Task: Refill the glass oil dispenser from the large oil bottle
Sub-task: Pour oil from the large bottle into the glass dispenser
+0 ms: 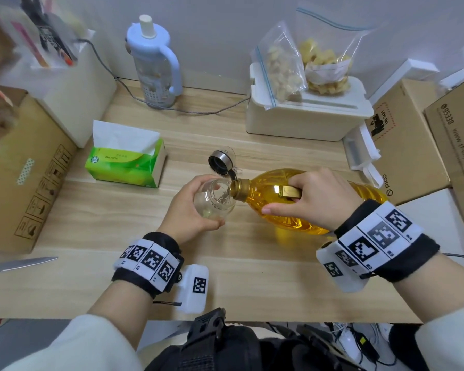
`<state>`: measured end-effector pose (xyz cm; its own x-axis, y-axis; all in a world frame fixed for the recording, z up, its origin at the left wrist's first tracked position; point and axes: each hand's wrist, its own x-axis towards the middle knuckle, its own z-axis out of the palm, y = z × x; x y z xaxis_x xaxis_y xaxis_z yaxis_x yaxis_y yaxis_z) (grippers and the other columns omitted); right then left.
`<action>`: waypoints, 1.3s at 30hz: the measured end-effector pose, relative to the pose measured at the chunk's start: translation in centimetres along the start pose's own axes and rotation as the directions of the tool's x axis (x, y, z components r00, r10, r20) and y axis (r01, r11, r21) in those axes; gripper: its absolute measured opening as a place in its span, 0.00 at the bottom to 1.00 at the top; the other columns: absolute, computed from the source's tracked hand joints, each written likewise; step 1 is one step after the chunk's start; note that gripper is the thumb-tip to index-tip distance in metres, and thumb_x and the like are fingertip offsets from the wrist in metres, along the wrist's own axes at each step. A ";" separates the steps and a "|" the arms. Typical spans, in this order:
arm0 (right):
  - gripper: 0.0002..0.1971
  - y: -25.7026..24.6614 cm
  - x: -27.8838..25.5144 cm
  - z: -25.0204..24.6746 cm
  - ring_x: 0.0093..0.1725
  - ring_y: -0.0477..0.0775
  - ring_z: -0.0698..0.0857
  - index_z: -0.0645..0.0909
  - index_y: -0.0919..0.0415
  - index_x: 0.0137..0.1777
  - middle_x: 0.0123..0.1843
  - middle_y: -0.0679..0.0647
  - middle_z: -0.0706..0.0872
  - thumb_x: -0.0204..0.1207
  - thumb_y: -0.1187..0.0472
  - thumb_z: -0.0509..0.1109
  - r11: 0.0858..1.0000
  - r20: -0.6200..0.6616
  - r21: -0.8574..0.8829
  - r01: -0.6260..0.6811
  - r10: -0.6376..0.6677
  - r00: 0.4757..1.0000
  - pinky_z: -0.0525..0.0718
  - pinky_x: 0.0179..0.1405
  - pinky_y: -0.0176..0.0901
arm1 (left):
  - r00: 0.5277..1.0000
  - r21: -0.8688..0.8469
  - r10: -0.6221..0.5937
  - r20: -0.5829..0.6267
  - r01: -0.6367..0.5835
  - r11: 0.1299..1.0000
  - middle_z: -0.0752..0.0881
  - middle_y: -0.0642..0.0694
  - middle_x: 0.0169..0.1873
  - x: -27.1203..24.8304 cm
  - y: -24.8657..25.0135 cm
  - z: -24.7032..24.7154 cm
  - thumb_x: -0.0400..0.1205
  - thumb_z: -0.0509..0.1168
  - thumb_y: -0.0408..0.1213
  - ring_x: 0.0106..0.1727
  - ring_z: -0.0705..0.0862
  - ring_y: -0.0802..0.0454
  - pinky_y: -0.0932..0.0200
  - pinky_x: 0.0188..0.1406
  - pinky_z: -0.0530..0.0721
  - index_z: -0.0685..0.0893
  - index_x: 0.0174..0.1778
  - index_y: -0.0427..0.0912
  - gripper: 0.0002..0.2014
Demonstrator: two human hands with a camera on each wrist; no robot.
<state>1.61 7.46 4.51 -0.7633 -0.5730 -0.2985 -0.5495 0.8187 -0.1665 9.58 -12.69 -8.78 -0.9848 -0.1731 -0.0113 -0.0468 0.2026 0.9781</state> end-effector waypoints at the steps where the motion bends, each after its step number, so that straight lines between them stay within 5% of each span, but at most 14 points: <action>1: 0.31 -0.1 -0.1 0.0 0.24 0.50 0.69 0.64 0.57 0.23 0.21 0.49 0.67 0.58 0.27 0.63 1.000 0.009 -0.011 -0.004 0.004 1.000 0.66 0.24 0.42 | 1.000 -0.006 -0.007 0.002 0.007 1.000 0.82 0.60 0.52 -0.1 -0.2 0.1 0.52 0.79 0.30 0.53 0.78 0.76 0.80 0.57 0.70 0.75 0.57 0.54 0.37; 6: 0.31 -0.7 -0.5 -0.4 0.23 0.49 0.66 0.62 0.57 0.22 0.21 0.49 0.64 0.60 0.28 0.65 0.998 0.041 -0.053 -0.025 0.027 0.999 0.61 0.22 0.40 | 1.000 -0.077 -0.020 0.006 0.020 0.997 0.82 0.60 0.54 -0.5 -0.9 0.6 0.54 0.79 0.29 0.55 0.78 0.75 0.79 0.58 0.71 0.75 0.59 0.50 0.37; 13: 0.31 -1.3 -0.8 -1.0 0.23 0.48 0.65 0.62 0.57 0.22 0.21 0.49 0.64 0.60 0.28 0.65 0.995 0.083 -0.090 -0.047 0.054 0.995 0.60 0.21 0.40 | 0.999 -0.123 -0.010 0.038 0.015 0.992 0.82 0.60 0.54 -0.6 -1.4 0.8 0.55 0.81 0.24 0.56 0.79 0.73 0.78 0.59 0.71 0.74 0.57 0.57 0.39; 39: 0.32 -0.8 -1.2 0.3 0.24 0.50 0.66 0.64 0.58 0.24 0.22 0.50 0.65 0.57 0.26 0.64 0.997 0.156 -0.065 -0.046 0.056 0.986 0.62 0.24 0.41 | 0.996 -0.273 -0.062 0.066 0.078 0.959 0.81 0.56 0.55 -2.1 -3.9 2.3 0.48 0.80 0.42 0.56 0.80 0.71 0.74 0.59 0.75 0.73 0.58 0.56 0.40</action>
<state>3.08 7.51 4.75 -0.7304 -0.5137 -0.4501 -0.5348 0.8401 -0.0909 11.49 -10.92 -13.08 -0.9889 -0.1213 -0.0855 -0.0758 -0.0827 0.9937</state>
